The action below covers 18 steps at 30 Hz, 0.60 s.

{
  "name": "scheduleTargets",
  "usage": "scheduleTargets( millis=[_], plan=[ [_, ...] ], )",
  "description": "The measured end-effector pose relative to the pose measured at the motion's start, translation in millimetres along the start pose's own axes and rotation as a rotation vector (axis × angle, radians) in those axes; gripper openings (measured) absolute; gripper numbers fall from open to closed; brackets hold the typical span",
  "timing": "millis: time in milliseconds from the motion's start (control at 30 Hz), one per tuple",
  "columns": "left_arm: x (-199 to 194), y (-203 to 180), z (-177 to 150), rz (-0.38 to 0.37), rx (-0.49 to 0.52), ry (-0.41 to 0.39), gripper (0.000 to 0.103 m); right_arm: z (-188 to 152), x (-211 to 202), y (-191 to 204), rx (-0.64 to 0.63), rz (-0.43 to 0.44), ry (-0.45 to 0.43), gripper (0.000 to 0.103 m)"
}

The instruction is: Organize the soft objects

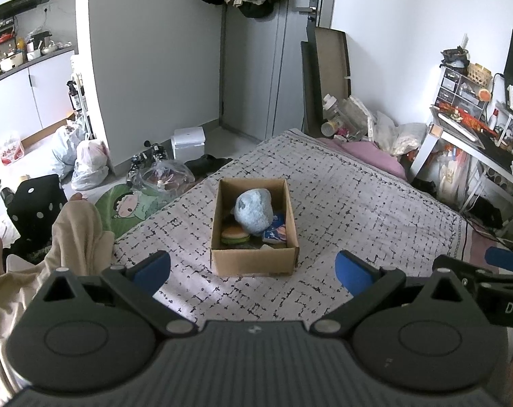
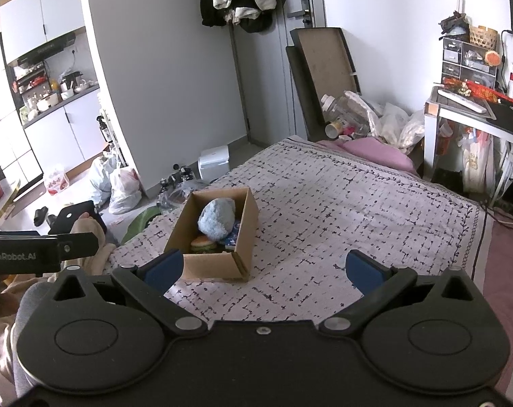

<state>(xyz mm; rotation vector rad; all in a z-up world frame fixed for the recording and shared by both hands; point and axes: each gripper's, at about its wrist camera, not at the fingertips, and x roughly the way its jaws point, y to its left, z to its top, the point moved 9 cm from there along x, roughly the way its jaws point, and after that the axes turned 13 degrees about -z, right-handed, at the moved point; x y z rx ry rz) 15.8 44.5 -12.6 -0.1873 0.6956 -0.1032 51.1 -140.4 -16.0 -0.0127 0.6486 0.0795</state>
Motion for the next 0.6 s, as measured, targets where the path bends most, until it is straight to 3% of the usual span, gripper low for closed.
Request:
scheduleTargets(
  millis=[600],
  plan=[
    [4.0, -8.3, -2.0, -0.044, 0.023, -0.002, 0.103, -1.3, 6.4, -3.5, 0.007, 0.008, 0.013, 0.103]
  ],
)
